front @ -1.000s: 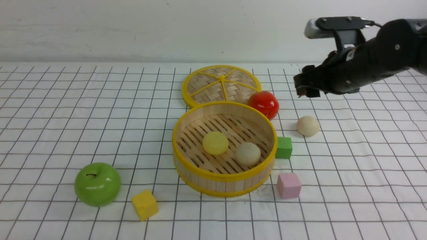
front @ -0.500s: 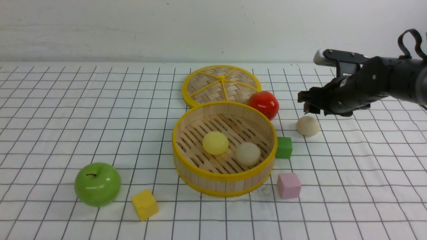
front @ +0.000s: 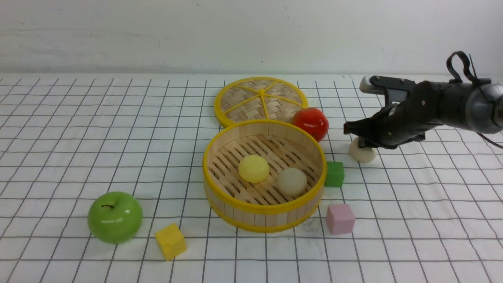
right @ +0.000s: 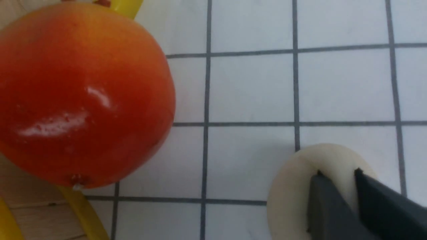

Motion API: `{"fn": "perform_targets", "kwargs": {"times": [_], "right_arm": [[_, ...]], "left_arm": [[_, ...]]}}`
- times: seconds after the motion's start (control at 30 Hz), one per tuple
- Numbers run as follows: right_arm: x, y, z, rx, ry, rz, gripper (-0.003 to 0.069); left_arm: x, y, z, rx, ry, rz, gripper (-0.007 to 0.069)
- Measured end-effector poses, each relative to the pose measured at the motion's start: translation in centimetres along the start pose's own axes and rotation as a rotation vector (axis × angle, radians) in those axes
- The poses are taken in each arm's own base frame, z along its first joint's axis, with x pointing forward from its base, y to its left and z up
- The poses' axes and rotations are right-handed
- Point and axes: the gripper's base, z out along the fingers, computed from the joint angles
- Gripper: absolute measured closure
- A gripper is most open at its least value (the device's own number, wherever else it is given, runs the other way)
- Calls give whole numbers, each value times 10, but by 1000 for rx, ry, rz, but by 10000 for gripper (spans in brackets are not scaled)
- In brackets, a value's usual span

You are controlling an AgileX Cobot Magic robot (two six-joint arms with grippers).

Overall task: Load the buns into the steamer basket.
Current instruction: Use the right arm to grab a steamed stuffed bun, then use the right arm to put the steamed stuffed bun into the steamer

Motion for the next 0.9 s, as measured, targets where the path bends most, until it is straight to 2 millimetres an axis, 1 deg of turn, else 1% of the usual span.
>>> {"fn": "perform_targets", "kwargs": {"times": [0.07,0.13,0.2,0.23,0.3,0.33,0.37,0.4,0.43,0.47,0.5,0.53,0.57,0.6,0.63,0.73,0.77,0.8,0.87,0.9], "right_arm": [[-3,0,-6,-3,2,7,643],[-9,2,-16,-13,-2,17,643],[-22,8,-36,-37,-37,34,643],[-23,10,-38,-43,-41,39,643],[-40,26,-68,-99,-104,60,643],[-48,37,-86,-135,-141,62,643],[-50,45,-94,-160,-157,62,643],[-50,47,-97,-164,-161,58,643],[-51,64,-107,-211,-177,45,643],[-49,73,-110,-235,-175,37,643],[-45,84,-109,-257,-166,22,643],[-39,96,-104,-278,-148,-10,643],[-37,98,-103,-282,-144,-16,643],[-27,114,-93,-302,-112,-56,643],[-21,121,-86,-309,-92,-75,643],[5,140,-55,-312,-19,-153,635],[7,141,-52,-309,-14,-156,634],[16,145,-38,-300,3,-181,613],[22,145,-27,-289,14,-191,574],[25,144,-23,-283,23,-191,543]], "left_arm": [[0,0,0,0,0,0,496],[0,0,0,0,0,0,496],[0,0,0,0,0,0,496],[0,0,0,0,0,0,496],[0,0,0,0,0,0,494],[0,0,0,0,0,0,493],[0,0,0,0,0,0,492],[0,0,0,0,0,0,491],[0,0,0,0,0,0,491],[0,0,0,0,0,0,490],[0,0,0,0,0,0,490],[0,0,0,0,0,0,488],[0,0,0,0,0,0,488],[0,0,0,0,0,0,486],[0,0,0,0,0,0,484],[0,0,0,0,0,0,480],[0,0,0,0,0,0,480],[0,0,0,0,0,0,480],[0,0,0,0,0,0,478],[0,0,0,0,0,0,477]]}}
